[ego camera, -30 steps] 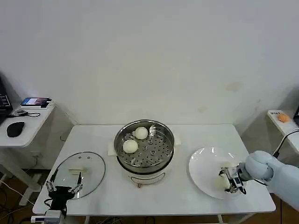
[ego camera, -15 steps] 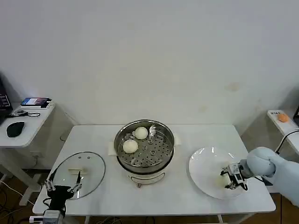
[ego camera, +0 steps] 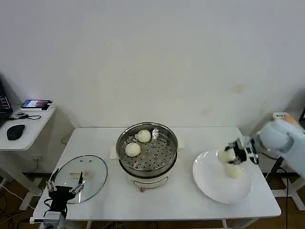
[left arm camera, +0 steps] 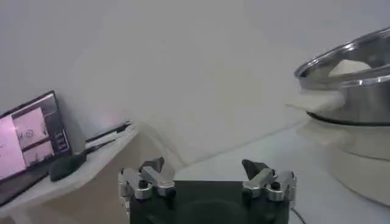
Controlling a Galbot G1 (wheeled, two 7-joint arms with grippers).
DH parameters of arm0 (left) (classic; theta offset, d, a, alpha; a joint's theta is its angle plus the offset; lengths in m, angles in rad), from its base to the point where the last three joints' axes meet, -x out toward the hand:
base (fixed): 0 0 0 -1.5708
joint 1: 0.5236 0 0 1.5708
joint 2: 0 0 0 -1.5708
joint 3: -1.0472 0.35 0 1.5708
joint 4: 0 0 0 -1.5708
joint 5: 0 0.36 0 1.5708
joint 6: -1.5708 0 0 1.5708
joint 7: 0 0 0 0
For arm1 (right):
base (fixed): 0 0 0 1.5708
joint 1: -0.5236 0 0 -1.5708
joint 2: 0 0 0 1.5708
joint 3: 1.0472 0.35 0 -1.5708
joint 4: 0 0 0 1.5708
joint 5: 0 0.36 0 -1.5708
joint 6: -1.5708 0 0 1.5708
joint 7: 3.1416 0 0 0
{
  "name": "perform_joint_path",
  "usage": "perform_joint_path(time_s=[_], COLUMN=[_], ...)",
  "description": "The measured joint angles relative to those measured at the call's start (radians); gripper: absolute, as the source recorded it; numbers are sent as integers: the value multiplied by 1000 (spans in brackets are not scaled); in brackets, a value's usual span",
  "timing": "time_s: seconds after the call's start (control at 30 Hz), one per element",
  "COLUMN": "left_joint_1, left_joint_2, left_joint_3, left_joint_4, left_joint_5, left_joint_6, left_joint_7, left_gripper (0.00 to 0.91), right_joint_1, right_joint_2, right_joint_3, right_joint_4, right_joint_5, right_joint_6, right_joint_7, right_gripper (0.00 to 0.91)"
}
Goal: Take steamed baozi put them in steamer then cover it.
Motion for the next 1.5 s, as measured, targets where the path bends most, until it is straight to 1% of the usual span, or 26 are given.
perform_joint_path(time_s=[0.03, 0.17, 0.27, 0.3, 0.43, 0.63, 0.67, 0.87, 0.9, 1.07, 1.33, 1.5], left_joint_1=[-2, -4, -2, 0, 7, 15, 15, 26, 27, 32, 34, 35], left_joint_2=[0, -3, -7, -9, -16, -27, -29, -36, -36, -35, -40, -42], left_joint_3=[0, -1, -7, -10, -21, -38, -41, -58, -61, -76, -89, -93], left_joint_4=[0, -2, -7, -9, -11, -21, -22, -34, -34, -33, -25, -15], left_joint_5=[0, -1, -1, -1, -3, -6, -6, -7, -7, -11, -13, -13], left_joint_6=[0, 1, 1, 1, 2, 2, 2, 2, 2, 2, -4, -11], left_joint_7=[0, 0, 0, 1, 1, 1, 1, 1, 1, 1, 0, -1], left_gripper=[907, 907, 907, 907, 907, 907, 907, 907, 907, 907, 907, 907], right_joint_1=[32, 146, 234, 267, 371, 479, 489, 516, 516, 500, 477, 470], right_joint_2=[7, 42, 83, 101, 178, 313, 336, 470, 488, 573, 670, 692], right_joint_3=[-15, -78, -138, -163, -250, -355, -370, -442, -453, -507, -574, -601], right_joint_4=[-1, -10, -14, -13, -6, -25, -30, -67, -73, -102, -125, -129], right_joint_5=[12, 54, 87, 97, 137, 184, 188, 202, 202, 204, 174, 150], right_joint_6=[-2, -2, -1, 1, 5, 24, 28, 62, 70, 111, 170, 206], right_joint_7=[-2, -4, 5, 9, 24, 40, 40, 45, 47, 55, 40, 21], right_gripper=[615, 605, 605, 615, 605, 615, 605, 615, 605, 615, 615, 615])
